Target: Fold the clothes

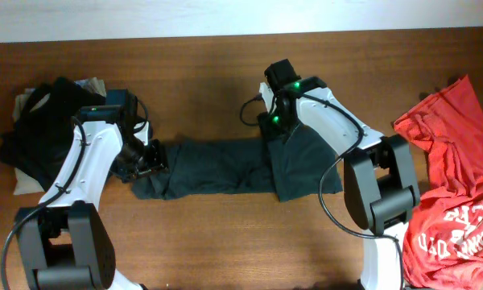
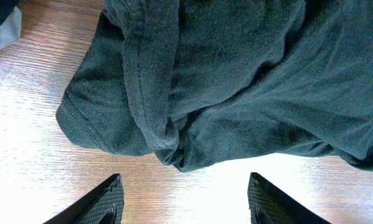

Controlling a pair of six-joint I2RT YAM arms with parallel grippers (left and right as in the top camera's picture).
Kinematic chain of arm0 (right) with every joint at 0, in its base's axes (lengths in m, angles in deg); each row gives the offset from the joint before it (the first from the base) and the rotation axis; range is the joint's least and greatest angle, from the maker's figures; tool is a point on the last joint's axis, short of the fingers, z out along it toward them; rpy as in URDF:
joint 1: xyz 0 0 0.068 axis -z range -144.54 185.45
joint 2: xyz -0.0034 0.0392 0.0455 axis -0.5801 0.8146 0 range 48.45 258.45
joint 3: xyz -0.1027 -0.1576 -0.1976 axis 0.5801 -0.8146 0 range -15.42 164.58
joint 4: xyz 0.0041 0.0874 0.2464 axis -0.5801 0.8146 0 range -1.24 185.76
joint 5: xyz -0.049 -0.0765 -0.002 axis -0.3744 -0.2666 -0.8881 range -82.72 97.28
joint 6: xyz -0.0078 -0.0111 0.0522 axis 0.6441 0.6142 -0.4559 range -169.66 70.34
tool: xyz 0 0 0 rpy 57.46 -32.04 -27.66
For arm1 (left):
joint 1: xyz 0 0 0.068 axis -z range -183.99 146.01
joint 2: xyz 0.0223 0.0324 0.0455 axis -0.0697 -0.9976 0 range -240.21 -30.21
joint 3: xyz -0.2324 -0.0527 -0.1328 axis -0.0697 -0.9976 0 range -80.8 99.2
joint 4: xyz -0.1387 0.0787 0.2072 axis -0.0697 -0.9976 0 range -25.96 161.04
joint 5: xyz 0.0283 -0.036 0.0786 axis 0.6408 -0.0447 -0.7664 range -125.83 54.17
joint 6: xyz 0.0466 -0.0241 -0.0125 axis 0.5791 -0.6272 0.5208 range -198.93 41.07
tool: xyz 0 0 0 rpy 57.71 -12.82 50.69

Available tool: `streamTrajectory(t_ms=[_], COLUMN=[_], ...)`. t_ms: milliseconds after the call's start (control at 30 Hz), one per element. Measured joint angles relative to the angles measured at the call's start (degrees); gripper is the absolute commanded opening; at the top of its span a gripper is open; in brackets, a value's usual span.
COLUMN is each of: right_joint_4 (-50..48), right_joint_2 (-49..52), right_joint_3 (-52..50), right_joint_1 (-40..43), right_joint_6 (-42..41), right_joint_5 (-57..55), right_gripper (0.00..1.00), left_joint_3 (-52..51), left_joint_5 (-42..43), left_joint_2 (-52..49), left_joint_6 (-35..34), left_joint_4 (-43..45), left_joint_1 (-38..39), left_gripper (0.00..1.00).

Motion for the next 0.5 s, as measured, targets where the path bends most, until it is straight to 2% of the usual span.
streamTrajectory(t_ms=[67,167,233,333,367,400,433,500], right_joint_4=[5.44,11.93,11.87,6.73,3.96,2.34,1.7,0.31], right_joint_2=[-4.22,-9.57,-9.03,-8.76,-8.74,-8.7,-8.7,-8.7], right_joint_3=[1.77,2.73,-4.72,-13.4,-15.41,-16.85,-17.11,-17.16], right_joint_1=[1.33,1.25,-1.64,-5.25,-5.66,-5.68,-5.68,-5.68], right_joint_6=[-1.7,-2.58,-2.95,-4.04,-4.94,-5.33,-6.08,-6.45], right_joint_5=[-4.42,-6.58,-6.75,-6.73,-6.73,-6.8,-6.82,-6.97], right_gripper=[0.52,0.52,0.53,0.52,0.41,0.15,0.04,0.04], left_joint_3=[0.0,0.0,0.0,0.0,0.0,0.0,0.0,0.0], left_joint_5=[0.0,0.0,0.0,0.0,-0.02,0.0,-0.02,0.0], left_joint_2=[0.0,0.0,0.0,0.0,0.0,0.0,0.0,0.0], left_joint_6=[0.0,0.0,0.0,0.0,0.0,0.0,0.0,0.0], left_joint_4=[-0.02,0.13,0.11,0.13,0.13,0.09,0.11,0.11], left_joint_1=[0.0,0.0,0.0,0.0,0.0,0.0,0.0,0.0], left_gripper=[0.63,0.63,0.63,0.63,0.63,0.63,0.63,0.63])
